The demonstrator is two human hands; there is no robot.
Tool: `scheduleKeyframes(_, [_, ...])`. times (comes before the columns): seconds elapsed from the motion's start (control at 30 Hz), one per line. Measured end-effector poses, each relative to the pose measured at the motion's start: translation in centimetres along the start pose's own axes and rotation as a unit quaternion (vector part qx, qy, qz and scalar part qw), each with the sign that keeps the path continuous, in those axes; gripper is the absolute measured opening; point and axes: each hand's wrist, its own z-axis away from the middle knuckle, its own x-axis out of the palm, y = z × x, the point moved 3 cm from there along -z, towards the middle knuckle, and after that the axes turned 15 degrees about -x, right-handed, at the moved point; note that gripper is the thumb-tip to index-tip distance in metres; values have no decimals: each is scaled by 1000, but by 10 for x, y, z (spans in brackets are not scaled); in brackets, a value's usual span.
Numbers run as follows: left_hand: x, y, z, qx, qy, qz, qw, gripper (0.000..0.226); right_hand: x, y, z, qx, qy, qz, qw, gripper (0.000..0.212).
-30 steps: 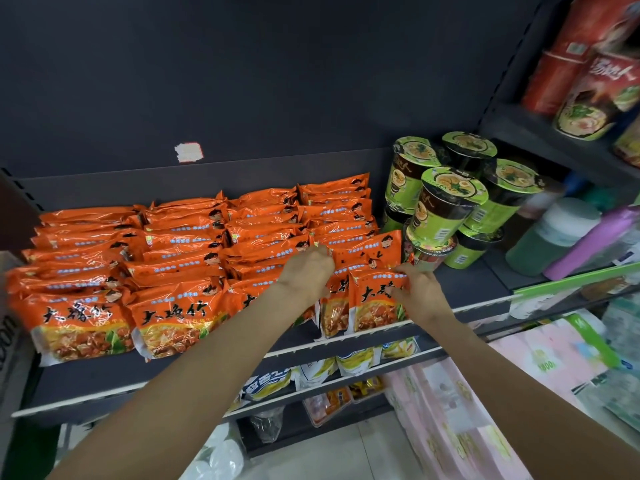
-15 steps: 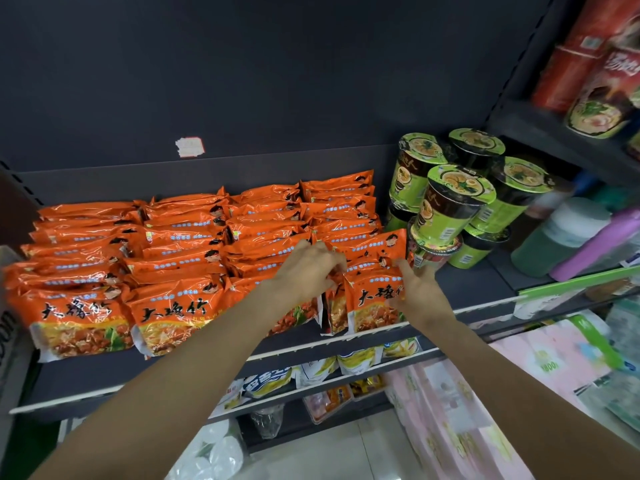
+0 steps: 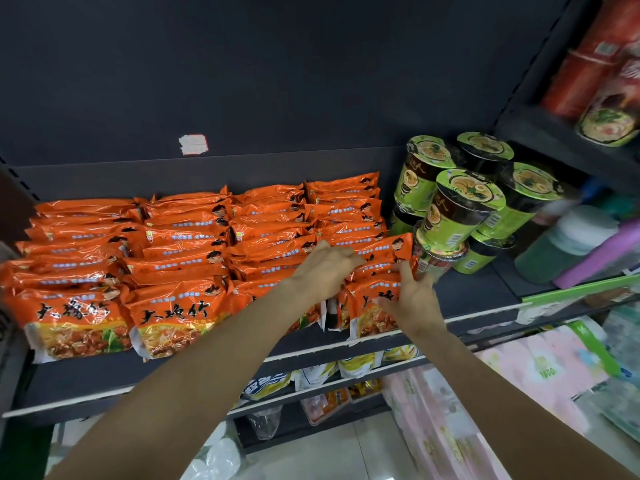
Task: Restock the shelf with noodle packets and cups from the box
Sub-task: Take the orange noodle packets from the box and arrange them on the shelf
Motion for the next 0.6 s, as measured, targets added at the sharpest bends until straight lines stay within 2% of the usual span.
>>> scheduleKeyframes(0.13, [-9,-10,5,11,-89,33,995,70,1,0,-3,25,-12,22,999,67])
scheduleKeyframes(0.27, [-19,-17,13,-37,-78,168,982,52,6,-9,-6,14,-6,16,1000,72])
scheduleKeyframes(0.33, [-20,-16,14,-38,-49,131,989,50,9,-12,-6,13,2,16,1000,74])
scheduleKeyframes(0.47, [-10,-9,11,-42,-50,13,998,88,7,-10,-6,-12,-31,19,999,76])
scheduleKeyframes(0.53, [-6,-8,7,-62,-53,-12,997,97,-2,-8,-7,-23,-68,43,997,76])
scheduleKeyframes(0.6, [-4,-8,4,-81,-59,-26,995,100,-16,-6,-11,-41,-72,105,991,87])
